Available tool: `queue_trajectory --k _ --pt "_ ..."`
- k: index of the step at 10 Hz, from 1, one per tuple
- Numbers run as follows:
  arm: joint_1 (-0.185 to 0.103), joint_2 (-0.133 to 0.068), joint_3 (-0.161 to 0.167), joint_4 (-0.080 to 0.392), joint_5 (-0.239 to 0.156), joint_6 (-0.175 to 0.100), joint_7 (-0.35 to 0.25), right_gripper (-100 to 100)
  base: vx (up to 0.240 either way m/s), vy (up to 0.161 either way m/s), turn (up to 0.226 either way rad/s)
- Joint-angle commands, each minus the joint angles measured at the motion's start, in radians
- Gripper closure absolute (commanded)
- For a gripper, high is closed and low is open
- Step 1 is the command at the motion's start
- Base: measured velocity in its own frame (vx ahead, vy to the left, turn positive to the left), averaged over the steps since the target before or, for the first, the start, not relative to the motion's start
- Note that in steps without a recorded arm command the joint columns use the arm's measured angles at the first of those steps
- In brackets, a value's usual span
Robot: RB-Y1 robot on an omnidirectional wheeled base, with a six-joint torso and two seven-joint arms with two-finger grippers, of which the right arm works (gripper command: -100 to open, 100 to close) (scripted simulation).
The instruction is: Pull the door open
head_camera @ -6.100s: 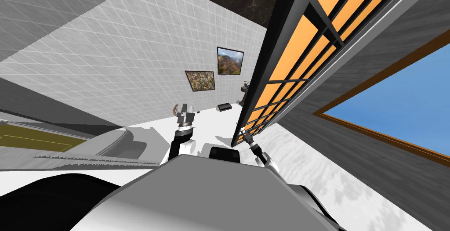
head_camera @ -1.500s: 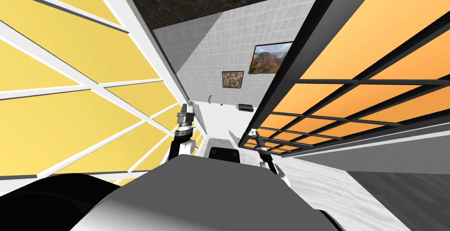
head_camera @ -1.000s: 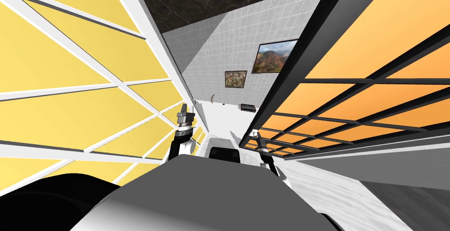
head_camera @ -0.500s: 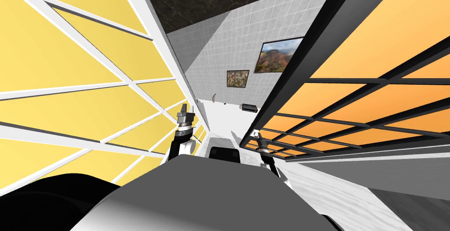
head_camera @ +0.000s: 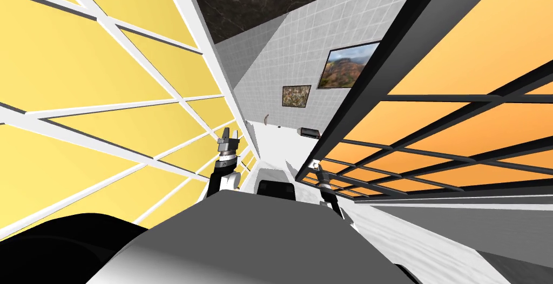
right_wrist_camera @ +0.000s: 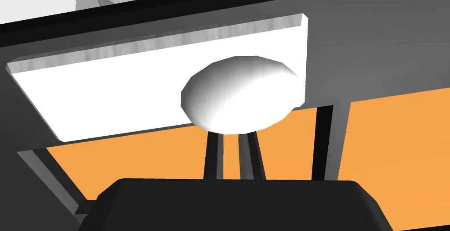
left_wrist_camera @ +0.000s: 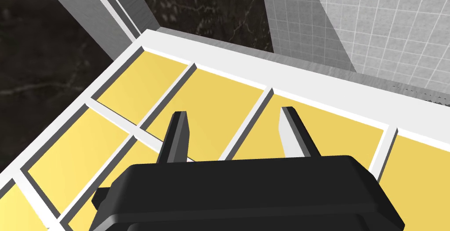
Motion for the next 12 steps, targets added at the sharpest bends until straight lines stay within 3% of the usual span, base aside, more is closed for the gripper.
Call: queue_trajectory --k 1,2,3,7,12 --pt "-0.001 0.012 0.019 -0.032 -0.002 -0.006 -0.026 100 -0.05 -0.015 0.058" --pt "0.004 0.011 0.021 -0.037 -0.025 -0.003 -0.062 100 -0.049 -0.013 0.13" --pt "0.017 0.0 0.015 -0.024 -0.048 0.015 -0.08 -100 -0.06 -0.044 0.057" --pt "0.03 0.008 0.04 -0.061 -0.117 0.028 -0.184 -100 -0.076 -0.02 0.037" --pt "0.039 0.013 0.058 -0.086 -0.165 0.036 -0.269 -100 -0.045 -0.012 0.037"
